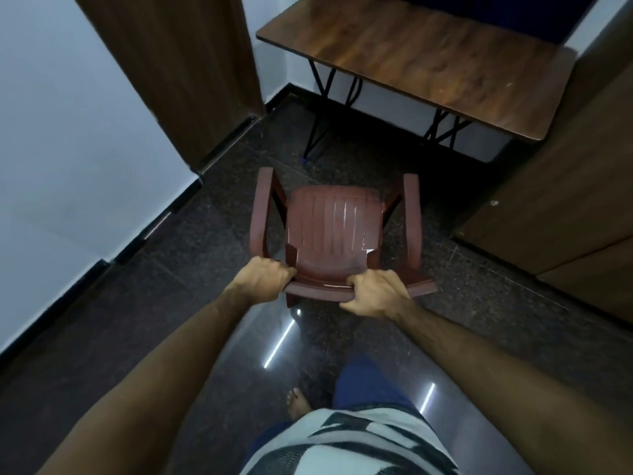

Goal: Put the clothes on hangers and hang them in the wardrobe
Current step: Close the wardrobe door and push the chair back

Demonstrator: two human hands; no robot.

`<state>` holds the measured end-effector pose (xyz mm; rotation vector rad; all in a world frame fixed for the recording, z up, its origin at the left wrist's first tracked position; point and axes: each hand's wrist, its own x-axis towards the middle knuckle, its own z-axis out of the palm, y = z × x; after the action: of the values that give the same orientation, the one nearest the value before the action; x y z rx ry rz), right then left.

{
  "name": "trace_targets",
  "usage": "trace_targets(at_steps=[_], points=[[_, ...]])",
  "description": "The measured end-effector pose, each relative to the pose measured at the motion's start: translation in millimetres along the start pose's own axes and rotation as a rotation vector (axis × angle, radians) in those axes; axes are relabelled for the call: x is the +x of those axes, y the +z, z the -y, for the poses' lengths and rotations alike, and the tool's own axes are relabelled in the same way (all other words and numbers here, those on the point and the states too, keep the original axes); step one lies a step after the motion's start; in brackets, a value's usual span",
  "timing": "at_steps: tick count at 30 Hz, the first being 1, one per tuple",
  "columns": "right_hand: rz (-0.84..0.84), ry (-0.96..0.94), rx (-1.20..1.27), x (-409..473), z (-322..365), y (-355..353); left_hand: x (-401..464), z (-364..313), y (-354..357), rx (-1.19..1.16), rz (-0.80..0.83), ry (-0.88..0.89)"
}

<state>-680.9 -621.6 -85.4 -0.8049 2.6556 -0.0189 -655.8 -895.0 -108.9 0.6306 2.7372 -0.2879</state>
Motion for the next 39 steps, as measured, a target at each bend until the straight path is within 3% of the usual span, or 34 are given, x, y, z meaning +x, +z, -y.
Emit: trace_targets(at_steps=[5, 9, 12, 16, 21, 30, 39], points=[[-0.028, 0.082, 0.034, 56.0, 1.9, -13.7, 47.9, 65.8, -8.0, 0.093, -0.066, 0.165], [-0.049, 0.122, 0.067, 109.6, 14.4, -32.8, 84.0, 129.1, -15.5, 0.099, -0.067, 0.17], [-0.059, 0.154, 0.107, 152.4, 18.7, -52.0, 117.5, 172.8, -31.3, 0.061, -0.056, 0.268], [-0.077, 0.181, 0.16, 199.0, 18.6, -71.0, 159.3, 175.3, -45.4, 0.008, -0.126, 0.395], [-0.135, 0.214, 0.159, 242.4, 9.8, -82.9, 203.0, 189.8, -48.5, 0.036, -0.222, 0.421], [-0.06, 0.261, 0.078, 320.7, -22.0, -118.6, 286.1, 254.6, -70.3, 0.052, -0.23, 0.577], [-0.092, 0.52, 0.055, 394.9, -36.4, -141.4, 363.7, 316.4, -96.8, 0.083, -0.242, 0.712]])
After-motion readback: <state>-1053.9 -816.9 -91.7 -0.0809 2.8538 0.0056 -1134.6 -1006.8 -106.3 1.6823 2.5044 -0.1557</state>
